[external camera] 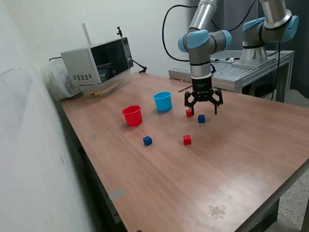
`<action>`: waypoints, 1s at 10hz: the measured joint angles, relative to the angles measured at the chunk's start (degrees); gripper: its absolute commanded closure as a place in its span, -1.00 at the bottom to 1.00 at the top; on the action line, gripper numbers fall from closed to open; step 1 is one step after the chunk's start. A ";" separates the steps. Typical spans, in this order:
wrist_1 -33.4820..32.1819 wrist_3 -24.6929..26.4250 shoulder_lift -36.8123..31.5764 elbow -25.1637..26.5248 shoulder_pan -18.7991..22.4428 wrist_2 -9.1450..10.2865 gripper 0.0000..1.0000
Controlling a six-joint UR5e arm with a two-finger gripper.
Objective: Place red objects in the red bin, and blue objects in the blue bin.
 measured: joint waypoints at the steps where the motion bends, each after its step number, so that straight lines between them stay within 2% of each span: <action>1: -0.32 0.00 0.26 0.00 -0.16 -0.02 -1.00; 3: -0.96 0.00 0.73 -0.01 -0.45 -0.06 -1.00; 4: -1.10 0.00 0.86 -0.01 -0.70 -0.07 1.00; 10: -1.25 0.00 0.95 0.09 -1.05 -0.04 1.00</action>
